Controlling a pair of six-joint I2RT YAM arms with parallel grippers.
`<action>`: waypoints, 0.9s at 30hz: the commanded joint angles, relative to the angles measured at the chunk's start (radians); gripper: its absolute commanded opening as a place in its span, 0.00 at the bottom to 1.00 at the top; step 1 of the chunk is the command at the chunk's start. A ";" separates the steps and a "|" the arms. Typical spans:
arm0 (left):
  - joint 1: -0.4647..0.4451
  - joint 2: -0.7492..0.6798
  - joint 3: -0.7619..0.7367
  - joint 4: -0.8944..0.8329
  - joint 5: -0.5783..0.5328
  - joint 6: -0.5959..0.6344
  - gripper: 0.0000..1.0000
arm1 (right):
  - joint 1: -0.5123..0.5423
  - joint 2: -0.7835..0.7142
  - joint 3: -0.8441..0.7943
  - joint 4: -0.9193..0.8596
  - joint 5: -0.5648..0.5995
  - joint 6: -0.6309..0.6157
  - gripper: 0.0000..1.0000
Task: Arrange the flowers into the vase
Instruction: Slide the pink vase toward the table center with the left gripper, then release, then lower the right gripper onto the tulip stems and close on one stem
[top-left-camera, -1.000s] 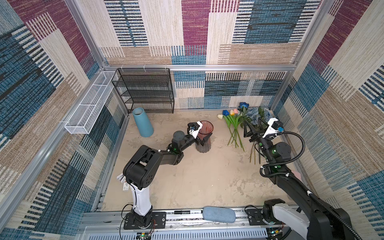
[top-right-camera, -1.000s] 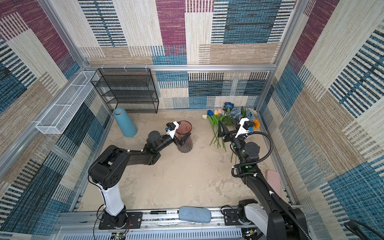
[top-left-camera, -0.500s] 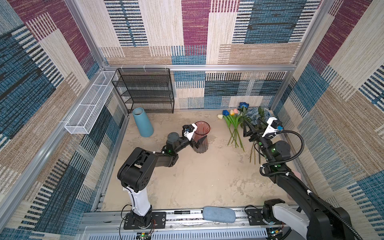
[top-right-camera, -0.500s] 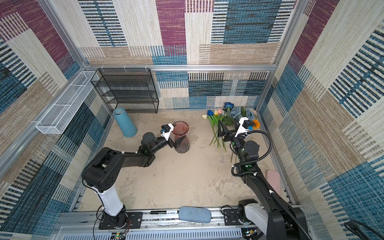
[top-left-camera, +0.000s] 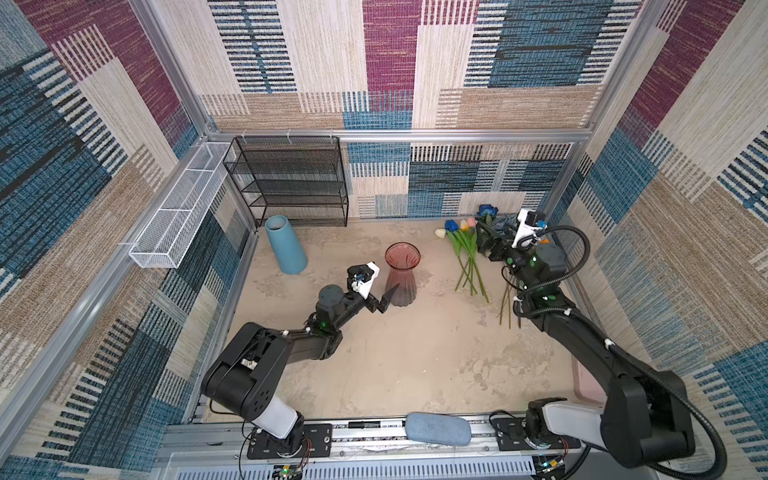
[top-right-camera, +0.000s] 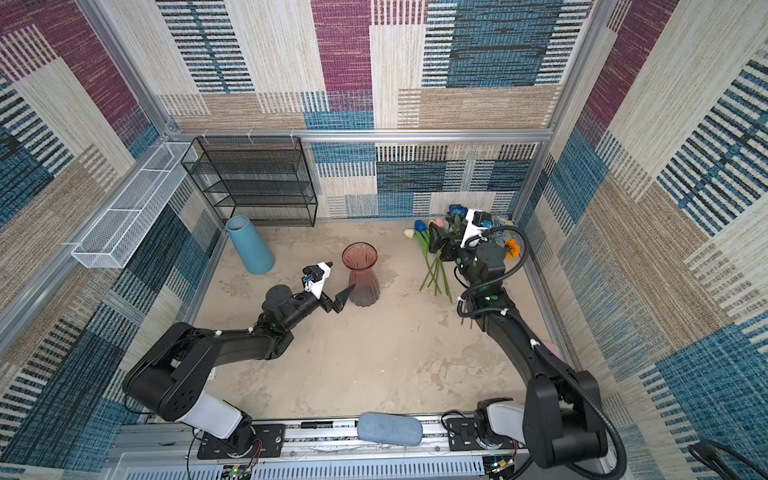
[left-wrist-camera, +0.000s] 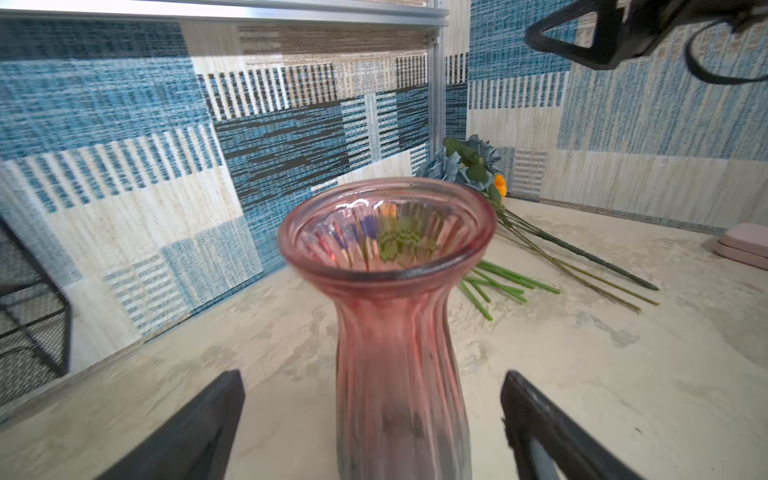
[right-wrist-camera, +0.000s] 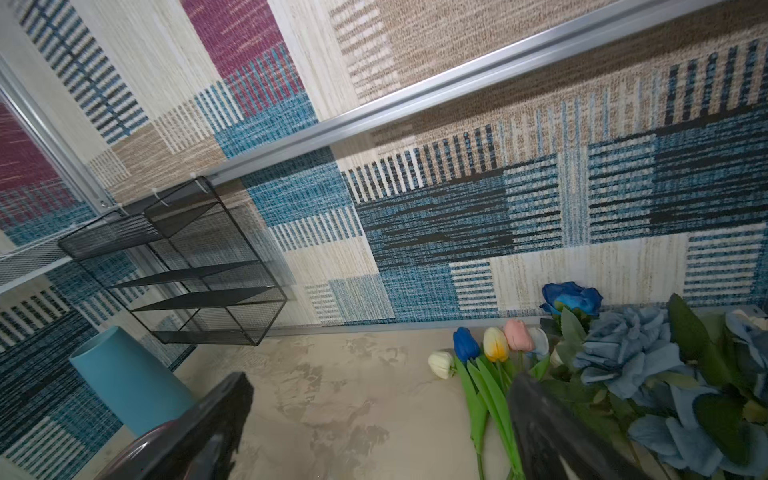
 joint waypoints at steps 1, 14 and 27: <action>-0.021 -0.106 -0.076 -0.002 -0.080 -0.014 0.99 | -0.001 0.159 0.156 -0.295 -0.013 -0.059 0.85; -0.235 -0.452 -0.223 -0.366 -0.181 0.101 0.99 | -0.001 0.584 0.590 -0.770 0.129 -0.241 0.35; -0.295 -0.380 -0.248 -0.325 -0.135 0.065 0.96 | -0.008 0.666 0.583 -0.825 0.171 -0.239 0.39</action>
